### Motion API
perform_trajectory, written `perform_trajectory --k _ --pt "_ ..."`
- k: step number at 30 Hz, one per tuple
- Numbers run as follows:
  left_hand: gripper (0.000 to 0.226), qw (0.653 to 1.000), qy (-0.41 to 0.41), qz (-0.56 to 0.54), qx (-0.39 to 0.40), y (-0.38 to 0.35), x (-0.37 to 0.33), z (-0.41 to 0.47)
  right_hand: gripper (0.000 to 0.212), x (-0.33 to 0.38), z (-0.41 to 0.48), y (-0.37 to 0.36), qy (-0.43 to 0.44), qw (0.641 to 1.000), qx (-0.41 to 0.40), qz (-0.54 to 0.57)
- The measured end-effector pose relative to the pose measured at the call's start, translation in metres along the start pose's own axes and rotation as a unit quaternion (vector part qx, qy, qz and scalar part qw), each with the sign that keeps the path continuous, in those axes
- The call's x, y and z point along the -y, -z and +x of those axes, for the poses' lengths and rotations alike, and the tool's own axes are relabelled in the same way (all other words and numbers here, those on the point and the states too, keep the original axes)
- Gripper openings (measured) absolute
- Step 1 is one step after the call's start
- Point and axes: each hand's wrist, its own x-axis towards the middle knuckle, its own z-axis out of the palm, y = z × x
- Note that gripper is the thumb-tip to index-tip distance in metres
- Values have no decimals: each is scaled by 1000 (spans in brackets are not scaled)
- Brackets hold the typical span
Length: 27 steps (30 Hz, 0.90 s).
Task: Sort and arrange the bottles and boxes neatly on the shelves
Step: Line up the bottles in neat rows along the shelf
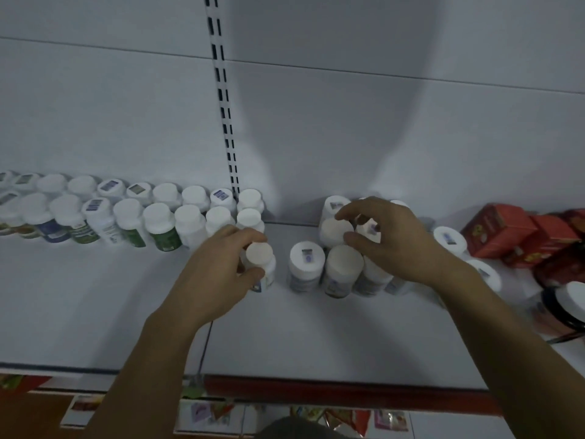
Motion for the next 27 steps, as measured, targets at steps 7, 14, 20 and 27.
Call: perform_trajectory --k 7,14,20,27 --pt "39 996 -61 44 -57 25 -25 49 24 -6 -5 3 -16 1000 -6 -2" --pt "36 970 34 210 -114 -11 -29 103 23 -14 -8 8 -53 998 -25 -8" --pt "36 973 73 182 -125 -31 -15 99 36 -34 -11 33 -134 982 -45 -125" --pt "30 986 -79 75 -123 -23 -45 94 39 -48 -12 52 -220 951 170 -139"
